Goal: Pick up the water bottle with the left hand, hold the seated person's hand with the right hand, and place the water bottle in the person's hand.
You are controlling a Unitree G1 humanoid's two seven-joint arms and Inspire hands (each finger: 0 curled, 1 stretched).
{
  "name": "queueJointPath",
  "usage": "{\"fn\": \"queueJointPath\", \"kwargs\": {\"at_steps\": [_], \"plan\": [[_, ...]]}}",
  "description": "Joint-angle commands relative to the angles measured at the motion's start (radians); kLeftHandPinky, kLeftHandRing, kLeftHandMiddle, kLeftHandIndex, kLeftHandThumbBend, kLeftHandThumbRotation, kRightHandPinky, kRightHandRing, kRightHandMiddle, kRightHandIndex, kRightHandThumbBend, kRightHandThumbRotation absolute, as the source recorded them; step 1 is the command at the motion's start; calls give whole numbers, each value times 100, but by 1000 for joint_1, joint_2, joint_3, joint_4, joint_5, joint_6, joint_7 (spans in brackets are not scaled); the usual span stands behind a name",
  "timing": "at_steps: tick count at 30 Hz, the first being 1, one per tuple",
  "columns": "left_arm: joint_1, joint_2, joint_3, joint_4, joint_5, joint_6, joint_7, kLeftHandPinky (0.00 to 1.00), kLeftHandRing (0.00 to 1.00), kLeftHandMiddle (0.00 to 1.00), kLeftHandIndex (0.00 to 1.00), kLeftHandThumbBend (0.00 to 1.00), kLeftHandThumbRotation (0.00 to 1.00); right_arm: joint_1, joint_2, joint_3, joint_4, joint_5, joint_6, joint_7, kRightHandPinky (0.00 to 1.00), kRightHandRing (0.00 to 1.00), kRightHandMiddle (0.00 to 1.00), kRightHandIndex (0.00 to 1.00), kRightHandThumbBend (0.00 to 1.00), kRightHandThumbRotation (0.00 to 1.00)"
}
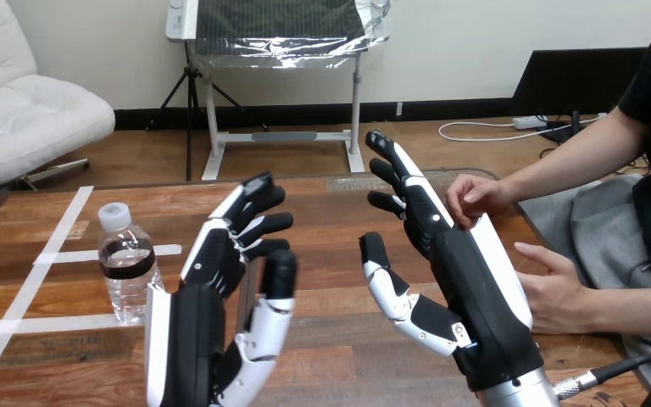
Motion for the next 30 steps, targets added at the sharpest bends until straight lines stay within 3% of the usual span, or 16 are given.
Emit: {"fn": "queueJointPath", "kwargs": {"at_steps": [1, 6, 14, 25, 30], "plan": [[-20, -105, 64, -108, 104, -1, 66, 73, 74, 78, 80, 38, 69, -62, 9, -16, -11, 3, -3, -7, 89, 97, 100, 96, 0, 0], [-9, -109, 103, -173, 205, 42, 124, 77, 77, 79, 81, 38, 68, -63, 6, -16, -8, 8, -6, -2, 89, 96, 100, 96, 0, 0], [-15, -101, 146, -232, 295, 60, 213, 76, 78, 79, 80, 37, 61, -61, 8, -15, -5, 11, -8, -2, 89, 96, 100, 96, 0, 0], [3, -79, 173, -308, 327, 93, 253, 75, 78, 79, 79, 41, 51, -57, 9, -14, -9, 4, 0, -4, 89, 96, 100, 96, 0, 0], [5, -84, 196, -331, 352, 98, 297, 76, 79, 80, 79, 47, 46, -55, 12, -12, -7, 13, 1, -3, 89, 96, 100, 96, 0, 0]]}}
